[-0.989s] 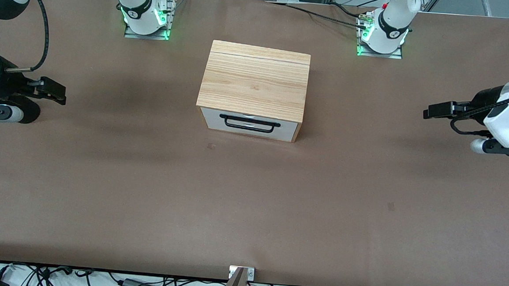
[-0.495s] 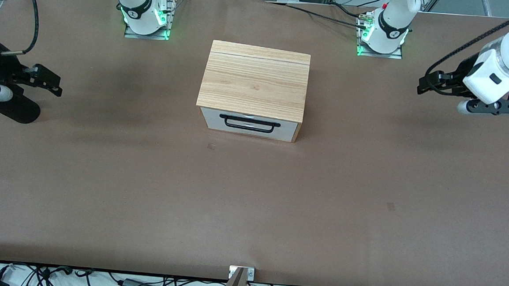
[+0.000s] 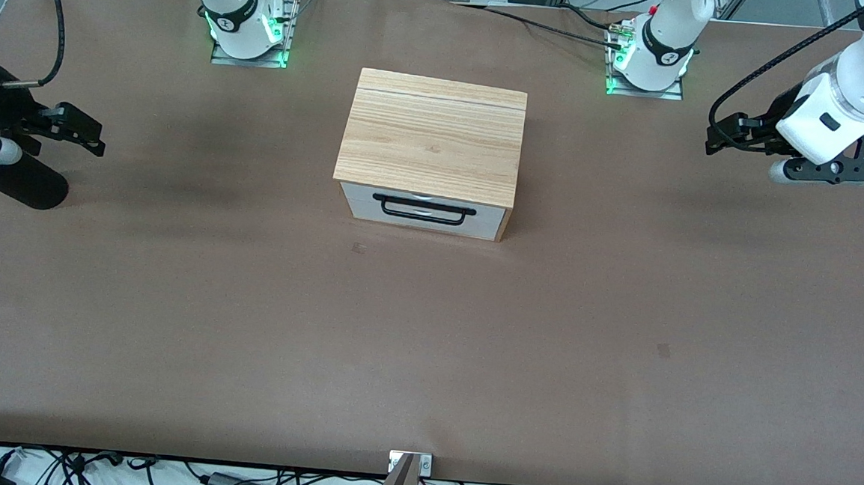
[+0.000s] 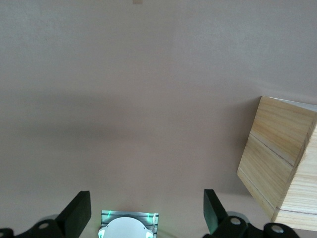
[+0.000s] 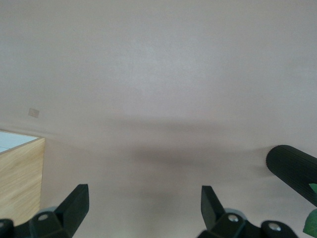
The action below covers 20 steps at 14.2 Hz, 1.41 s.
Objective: Close drawer with both arms simultaneously
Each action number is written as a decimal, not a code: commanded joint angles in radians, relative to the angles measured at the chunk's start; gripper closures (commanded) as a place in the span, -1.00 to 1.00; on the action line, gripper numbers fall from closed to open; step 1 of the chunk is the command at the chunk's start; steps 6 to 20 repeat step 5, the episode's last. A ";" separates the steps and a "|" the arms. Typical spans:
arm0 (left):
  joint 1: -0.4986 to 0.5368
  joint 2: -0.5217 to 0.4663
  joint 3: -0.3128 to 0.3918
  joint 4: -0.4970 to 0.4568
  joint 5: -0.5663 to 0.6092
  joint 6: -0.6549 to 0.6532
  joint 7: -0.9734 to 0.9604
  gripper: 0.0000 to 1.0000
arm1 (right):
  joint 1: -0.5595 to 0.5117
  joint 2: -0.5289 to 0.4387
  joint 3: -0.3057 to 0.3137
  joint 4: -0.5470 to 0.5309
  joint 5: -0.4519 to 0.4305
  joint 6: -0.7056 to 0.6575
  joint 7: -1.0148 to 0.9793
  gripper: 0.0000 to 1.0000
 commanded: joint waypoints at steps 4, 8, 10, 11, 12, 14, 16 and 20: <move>0.003 -0.008 -0.005 -0.013 0.019 0.012 0.008 -1.00 | -0.020 0.000 0.025 0.010 -0.015 -0.005 0.010 -1.00; 0.004 -0.008 -0.005 -0.013 0.017 0.012 0.008 -1.00 | -0.019 0.000 0.025 0.010 -0.015 -0.006 0.010 -1.00; 0.004 -0.008 -0.005 -0.013 0.017 0.012 0.008 -1.00 | -0.019 0.000 0.025 0.010 -0.015 -0.006 0.010 -1.00; 0.004 -0.008 -0.005 -0.013 0.017 0.012 0.008 -1.00 | -0.019 0.000 0.025 0.010 -0.015 -0.006 0.010 -1.00; 0.004 -0.008 -0.005 -0.013 0.017 0.012 0.008 -1.00 | -0.019 0.000 0.025 0.010 -0.015 -0.006 0.010 -1.00; 0.004 -0.008 -0.005 -0.013 0.017 0.012 0.008 -1.00 | -0.019 0.000 0.025 0.010 -0.015 -0.006 0.010 -1.00; 0.004 -0.008 -0.005 -0.013 0.017 0.012 0.008 -1.00 | -0.019 0.000 0.025 0.010 -0.015 -0.006 0.010 -1.00; 0.004 -0.008 -0.005 -0.013 0.017 0.012 0.008 -1.00 | -0.019 0.000 0.025 0.010 -0.015 -0.006 0.010 -1.00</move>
